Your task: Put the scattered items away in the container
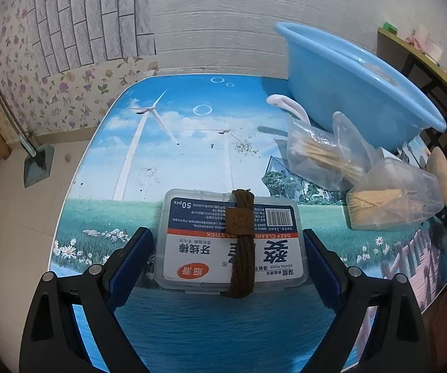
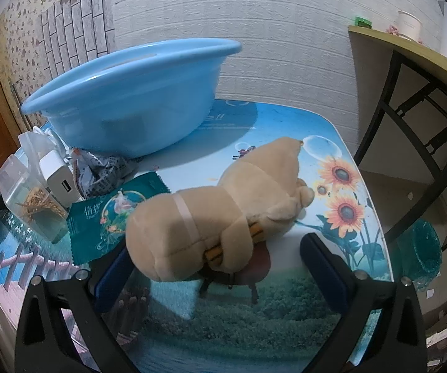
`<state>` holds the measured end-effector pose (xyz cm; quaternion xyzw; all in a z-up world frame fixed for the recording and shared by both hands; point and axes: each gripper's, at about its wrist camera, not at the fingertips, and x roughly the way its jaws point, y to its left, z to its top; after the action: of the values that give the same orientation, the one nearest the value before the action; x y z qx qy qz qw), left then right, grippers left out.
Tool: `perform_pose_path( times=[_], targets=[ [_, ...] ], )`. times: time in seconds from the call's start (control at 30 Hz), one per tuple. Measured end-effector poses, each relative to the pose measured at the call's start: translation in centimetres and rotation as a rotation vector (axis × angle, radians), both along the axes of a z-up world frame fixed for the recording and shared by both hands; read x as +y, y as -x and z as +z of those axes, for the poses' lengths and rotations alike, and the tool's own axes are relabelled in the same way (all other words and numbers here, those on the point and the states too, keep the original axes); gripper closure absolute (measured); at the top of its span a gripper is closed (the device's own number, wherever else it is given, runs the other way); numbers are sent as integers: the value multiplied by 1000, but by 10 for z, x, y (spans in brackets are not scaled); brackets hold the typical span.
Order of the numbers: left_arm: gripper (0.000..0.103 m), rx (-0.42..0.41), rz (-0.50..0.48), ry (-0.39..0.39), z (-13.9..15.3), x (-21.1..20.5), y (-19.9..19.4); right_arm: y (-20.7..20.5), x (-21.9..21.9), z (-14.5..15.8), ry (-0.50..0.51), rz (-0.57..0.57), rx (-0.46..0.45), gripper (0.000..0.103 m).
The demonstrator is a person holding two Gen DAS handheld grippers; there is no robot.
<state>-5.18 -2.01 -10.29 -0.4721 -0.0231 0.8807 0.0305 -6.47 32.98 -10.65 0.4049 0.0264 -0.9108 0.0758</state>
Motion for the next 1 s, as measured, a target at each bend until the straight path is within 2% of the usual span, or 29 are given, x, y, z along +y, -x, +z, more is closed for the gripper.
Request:
perform_pose_path(
  times=[0.23,0.6,1.0],
  targets=[
    [9,-11,-14,32,-2,4,1,-1,1,0,1,2,1,0],
    [9,-4,2,15,-1,-2,-1,0,1,0,1,1,0,0],
    [12,8,-7,37,-3,4,-2,0,2,0,1,3,2,0]
  ],
)
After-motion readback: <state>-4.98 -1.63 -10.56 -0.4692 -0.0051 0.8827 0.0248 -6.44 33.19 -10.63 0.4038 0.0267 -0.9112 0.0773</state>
